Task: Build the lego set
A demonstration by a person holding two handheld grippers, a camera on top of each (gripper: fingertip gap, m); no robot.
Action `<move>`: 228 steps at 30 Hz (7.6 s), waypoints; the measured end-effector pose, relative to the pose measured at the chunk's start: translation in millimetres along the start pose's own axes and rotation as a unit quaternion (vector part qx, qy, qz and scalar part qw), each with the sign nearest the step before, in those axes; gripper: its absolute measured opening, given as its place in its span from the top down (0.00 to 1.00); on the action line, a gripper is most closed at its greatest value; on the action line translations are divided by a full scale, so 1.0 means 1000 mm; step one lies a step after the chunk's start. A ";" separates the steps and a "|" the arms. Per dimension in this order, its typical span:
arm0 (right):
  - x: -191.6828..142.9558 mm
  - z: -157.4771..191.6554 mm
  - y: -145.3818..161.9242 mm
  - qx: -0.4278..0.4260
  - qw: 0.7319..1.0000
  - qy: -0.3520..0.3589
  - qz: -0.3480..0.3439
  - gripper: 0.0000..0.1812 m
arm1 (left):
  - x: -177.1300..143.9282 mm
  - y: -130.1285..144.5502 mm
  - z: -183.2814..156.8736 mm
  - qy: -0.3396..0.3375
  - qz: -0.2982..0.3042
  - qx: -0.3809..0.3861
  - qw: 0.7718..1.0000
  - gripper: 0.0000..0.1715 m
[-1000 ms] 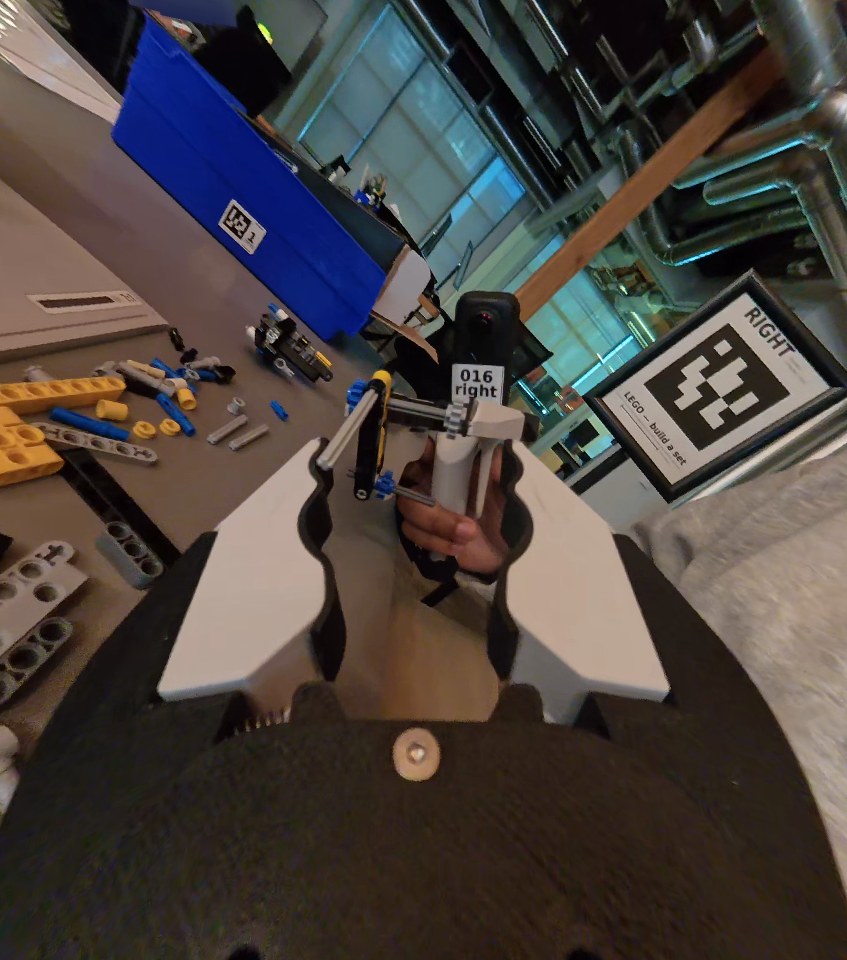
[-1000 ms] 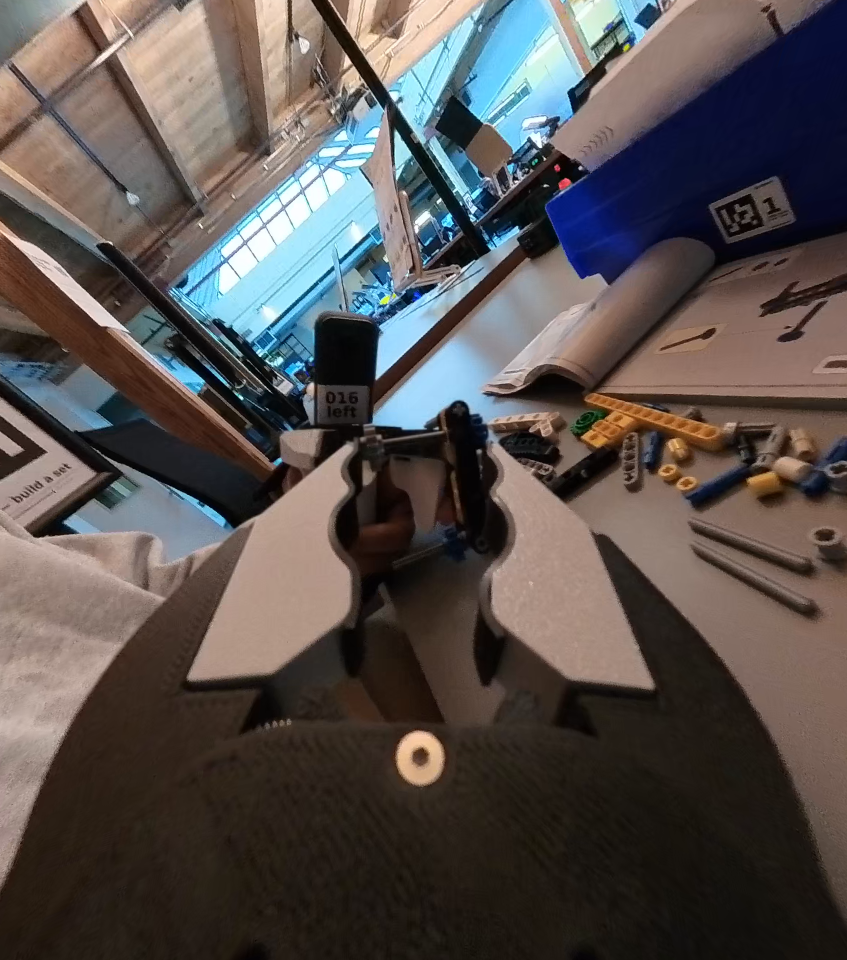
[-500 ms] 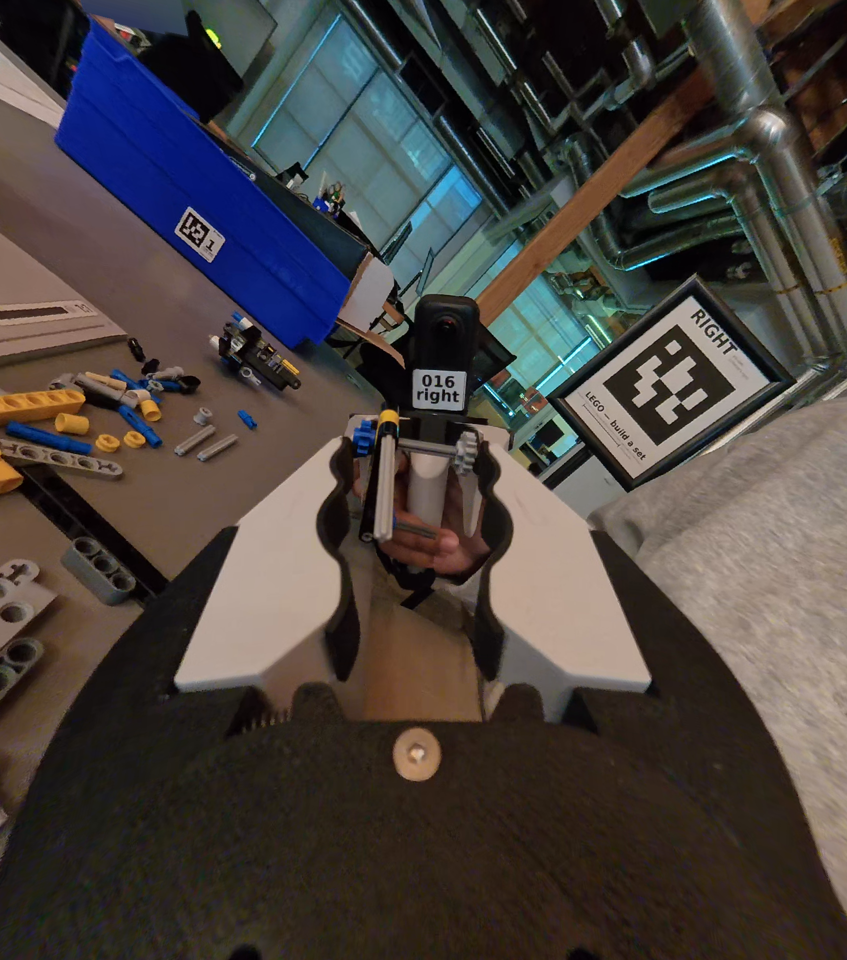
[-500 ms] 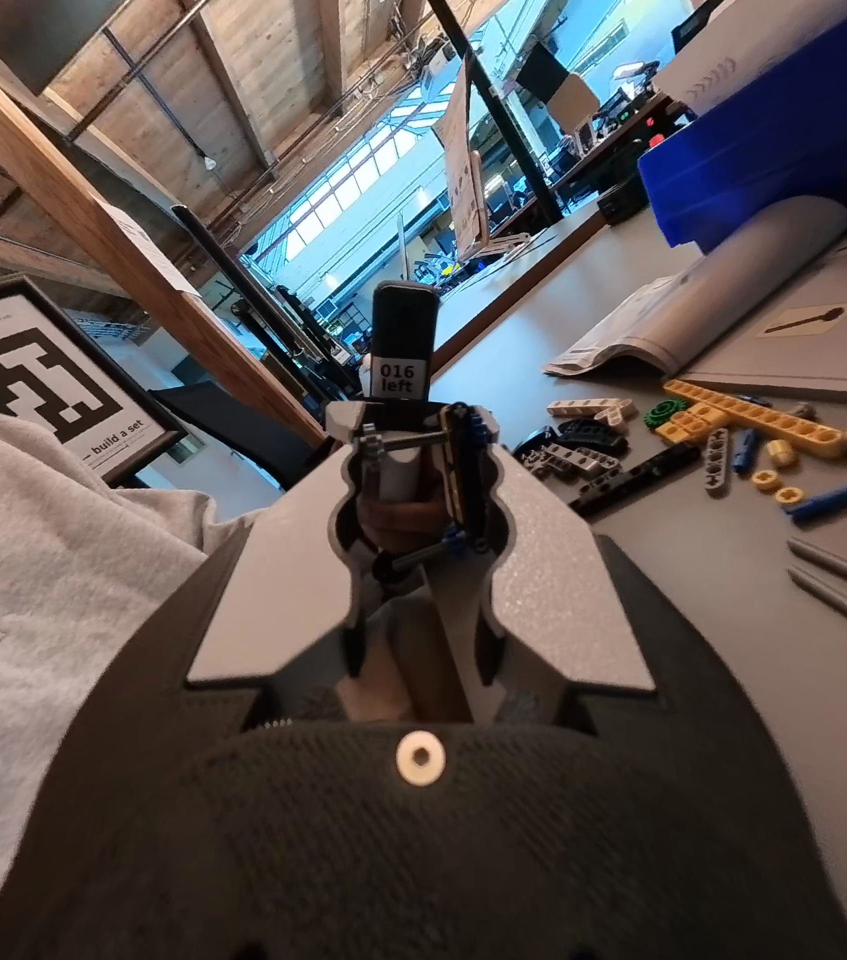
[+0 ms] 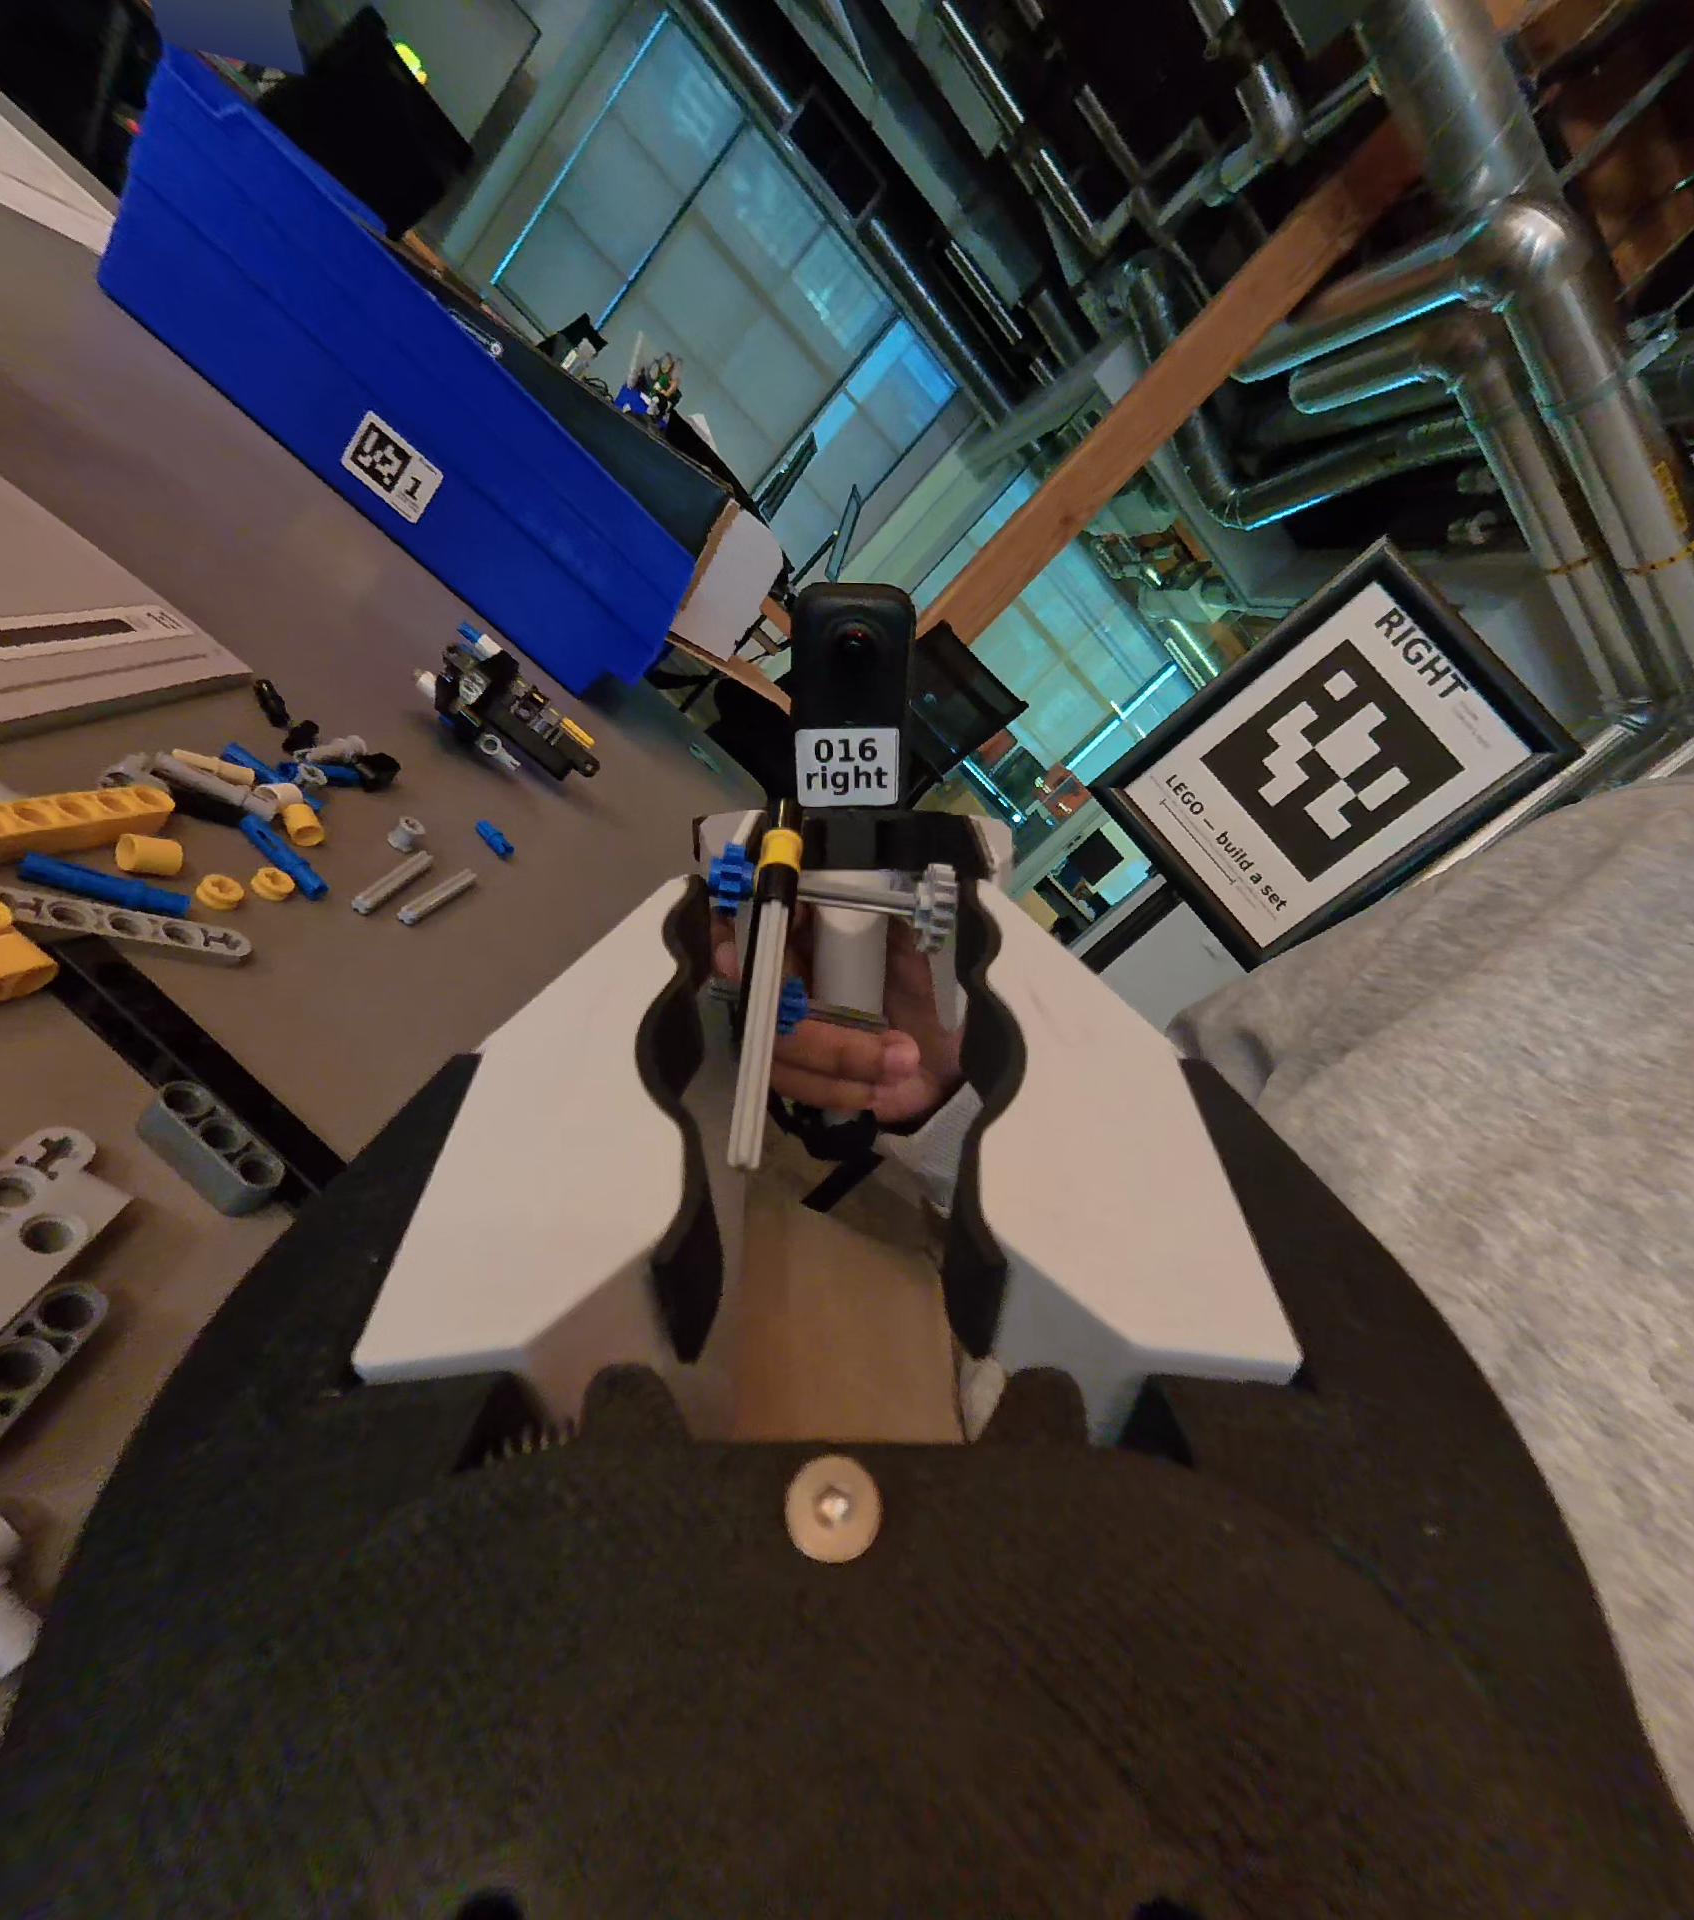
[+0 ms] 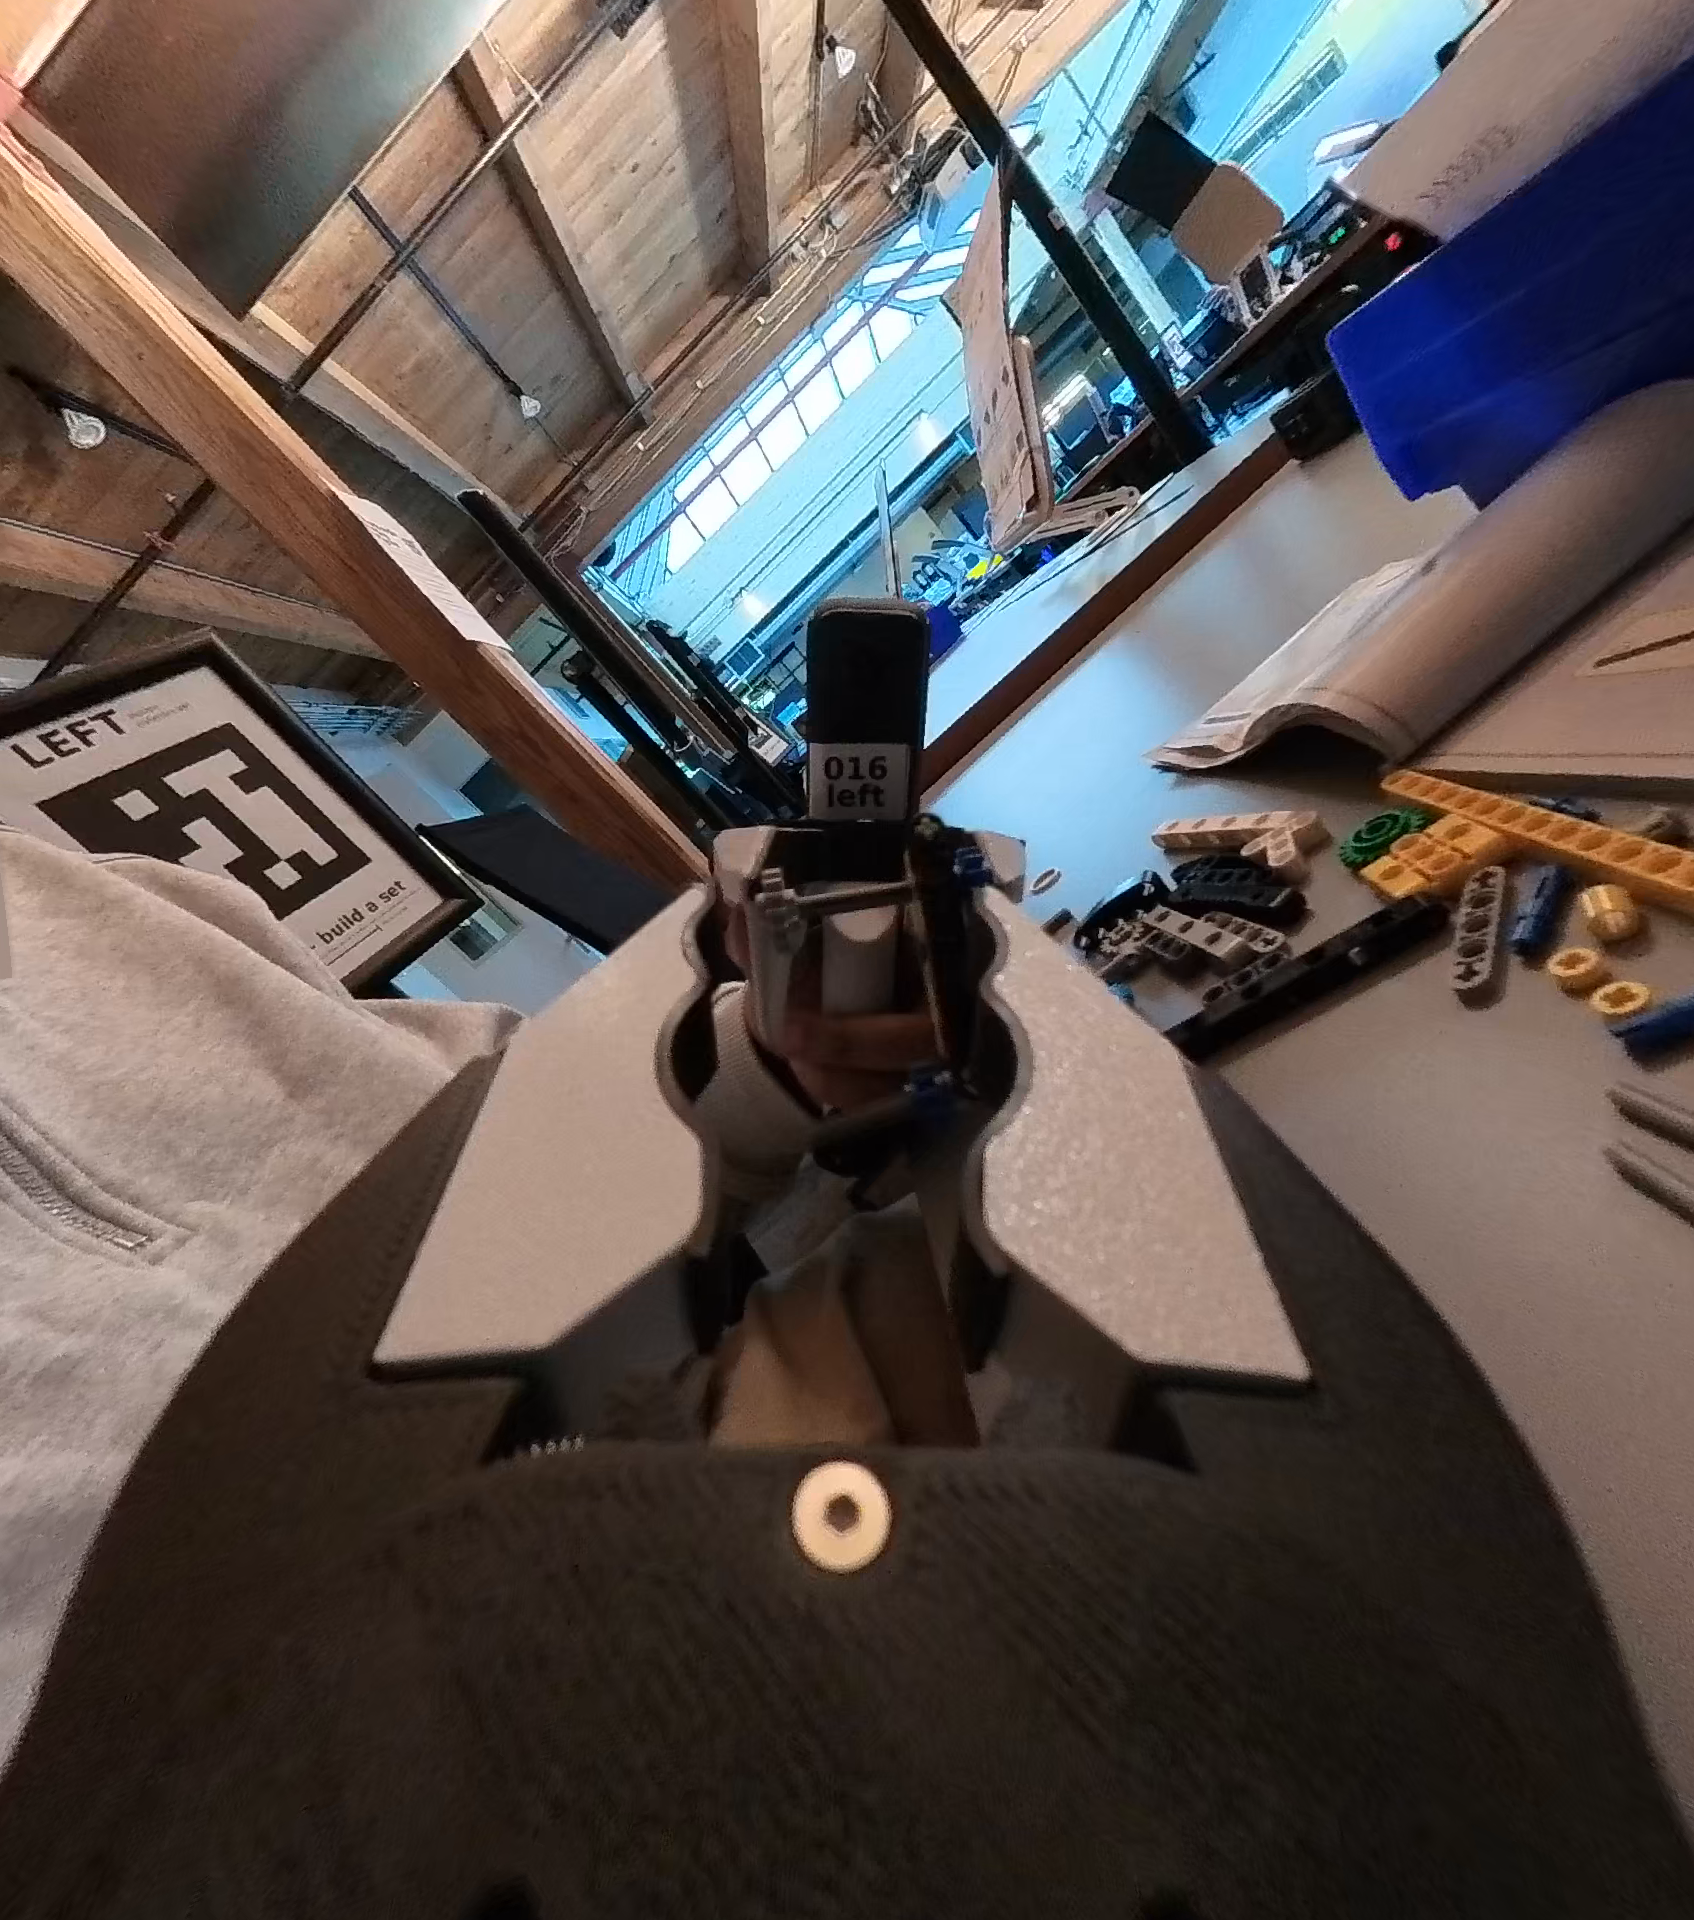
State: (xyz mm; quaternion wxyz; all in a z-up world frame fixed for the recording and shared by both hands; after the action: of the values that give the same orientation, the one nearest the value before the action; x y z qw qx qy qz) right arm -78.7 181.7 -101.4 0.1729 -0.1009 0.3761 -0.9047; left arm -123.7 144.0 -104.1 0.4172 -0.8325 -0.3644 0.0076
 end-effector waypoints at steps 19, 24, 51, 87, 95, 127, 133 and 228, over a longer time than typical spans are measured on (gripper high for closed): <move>0.001 0.005 0.007 -0.004 0.999 -0.025 0.026 0.89 | 0.001 0.002 0.001 -0.001 0.009 -0.001 1.000 0.74; 0.001 0.006 0.007 -0.002 0.999 -0.028 0.024 0.88 | 0.001 0.002 0.001 -0.005 0.008 0.001 1.000 0.74; -0.003 0.007 0.006 0.016 0.998 -0.048 0.030 0.94 | 0.001 0.001 0.002 -0.004 0.007 -0.007 1.000 0.73; -0.005 -0.005 0.004 0.070 0.997 -0.030 0.021 0.94 | 0.003 0.005 0.011 -0.055 0.025 -0.004 0.998 0.73; -0.005 -0.005 0.004 0.074 0.997 -0.028 0.018 0.94 | 0.003 0.004 0.011 -0.061 0.021 0.007 0.998 0.74; -0.002 -0.006 0.003 0.082 0.996 -0.026 0.017 0.94 | 0.004 0.004 0.006 -0.056 0.022 0.039 0.997 0.86; -0.001 -0.004 0.003 0.086 0.996 -0.029 0.017 0.94 | 0.005 0.004 0.006 -0.054 0.022 0.039 0.998 0.87; -0.009 0.036 -0.012 -0.031 0.993 -0.081 -0.078 0.92 | 0.010 -0.004 -0.042 0.040 -0.030 0.162 0.986 0.93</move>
State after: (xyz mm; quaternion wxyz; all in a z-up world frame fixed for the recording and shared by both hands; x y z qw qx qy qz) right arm -62.4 169.6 -67.6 0.1281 -0.2082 0.3798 -0.8922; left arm -105.5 122.9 -71.2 0.5604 -0.7427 -0.3660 0.0208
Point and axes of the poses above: each gripper's, where its closed fingertips meet, x out along the fingers, y out of its underside, z = x × y across the jaws, the point moved 3 cm from there along -x, back along the fingers, and after that the axes turned 12 degrees about y, right-handed, at the moved point
